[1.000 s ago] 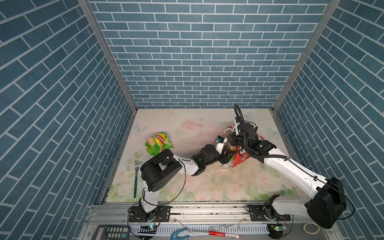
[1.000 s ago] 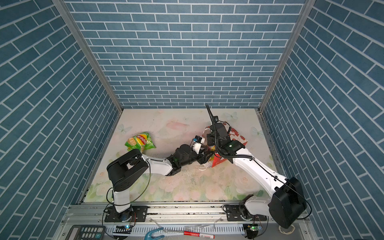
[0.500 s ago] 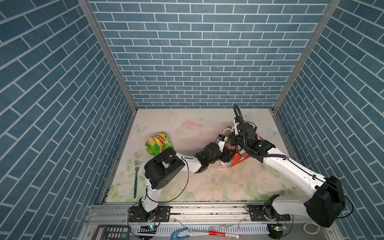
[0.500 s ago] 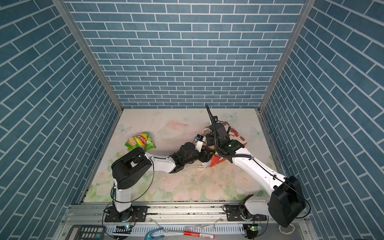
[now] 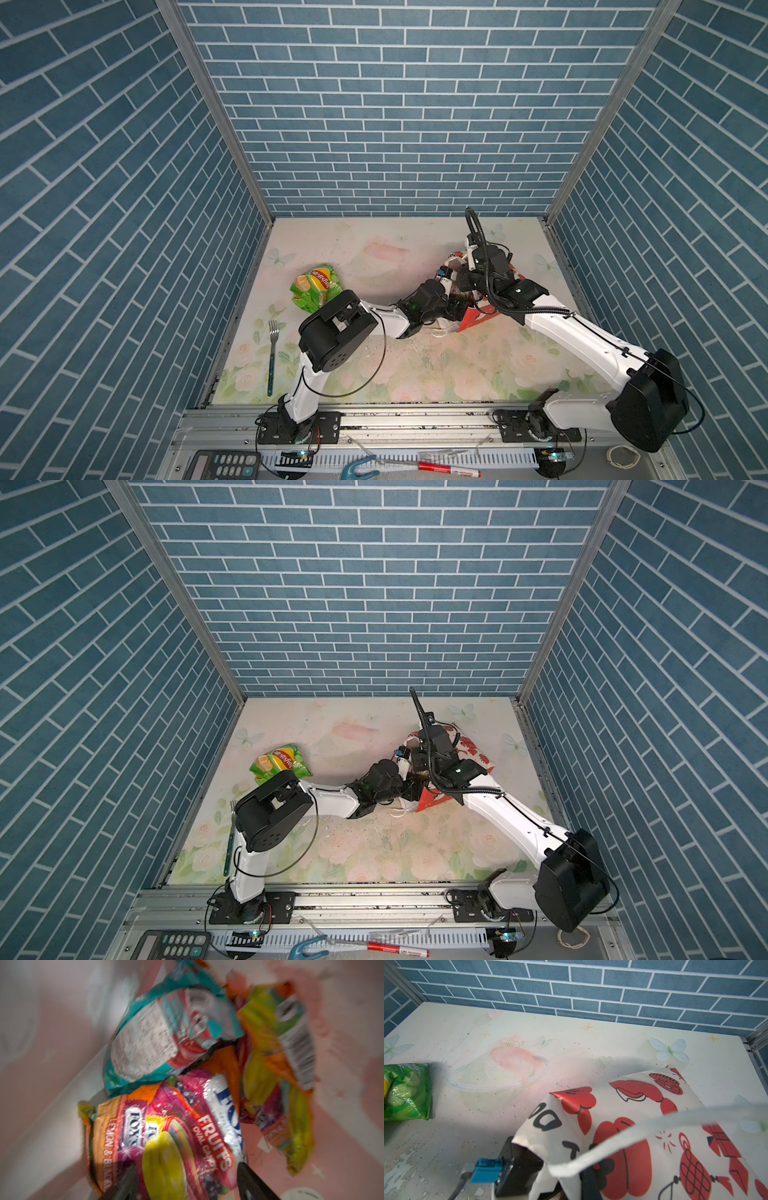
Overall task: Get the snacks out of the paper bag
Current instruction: 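Reach the left gripper down into the tilted bag and grasp a Fox's candy packet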
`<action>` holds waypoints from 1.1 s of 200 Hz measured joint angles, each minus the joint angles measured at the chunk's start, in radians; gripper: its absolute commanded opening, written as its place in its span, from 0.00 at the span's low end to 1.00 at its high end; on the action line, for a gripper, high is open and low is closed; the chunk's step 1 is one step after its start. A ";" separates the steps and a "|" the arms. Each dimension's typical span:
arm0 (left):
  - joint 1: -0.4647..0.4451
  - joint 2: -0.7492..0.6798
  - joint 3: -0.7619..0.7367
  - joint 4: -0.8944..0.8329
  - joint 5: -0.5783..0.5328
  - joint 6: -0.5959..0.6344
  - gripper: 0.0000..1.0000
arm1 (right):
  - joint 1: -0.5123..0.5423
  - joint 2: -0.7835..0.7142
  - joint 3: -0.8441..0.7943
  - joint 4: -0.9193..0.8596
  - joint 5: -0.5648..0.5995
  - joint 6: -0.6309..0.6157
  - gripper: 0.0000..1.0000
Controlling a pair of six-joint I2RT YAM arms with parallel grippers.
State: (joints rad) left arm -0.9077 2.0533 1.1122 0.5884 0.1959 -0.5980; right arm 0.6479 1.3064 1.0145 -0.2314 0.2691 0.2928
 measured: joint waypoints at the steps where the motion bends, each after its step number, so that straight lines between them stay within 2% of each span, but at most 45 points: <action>1: 0.000 0.000 0.001 -0.003 0.000 0.000 0.78 | 0.000 0.000 0.000 0.000 0.000 0.000 0.00; 80: -0.003 -0.030 0.077 -0.290 -0.098 0.076 0.82 | 0.000 0.006 0.000 0.000 -0.001 0.018 0.00; 162: -0.003 0.015 0.137 -0.327 -0.096 0.094 0.81 | 0.000 0.021 0.008 0.000 -0.002 0.025 0.00; 181: 0.001 0.036 0.137 -0.304 -0.085 0.092 0.73 | 0.000 0.021 0.008 -0.001 -0.003 0.026 0.00; 210: 0.006 0.052 0.137 -0.276 -0.074 0.079 0.51 | 0.000 0.022 0.008 -0.001 -0.003 0.027 0.00; 220: 0.006 0.055 0.137 -0.273 -0.072 0.081 0.39 | 0.000 0.022 0.008 0.000 -0.002 0.031 0.00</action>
State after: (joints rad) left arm -0.9016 2.1078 1.2488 0.3157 0.1242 -0.5171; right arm 0.6479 1.3281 1.0222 -0.2317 0.2668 0.3237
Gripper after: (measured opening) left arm 0.499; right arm 0.048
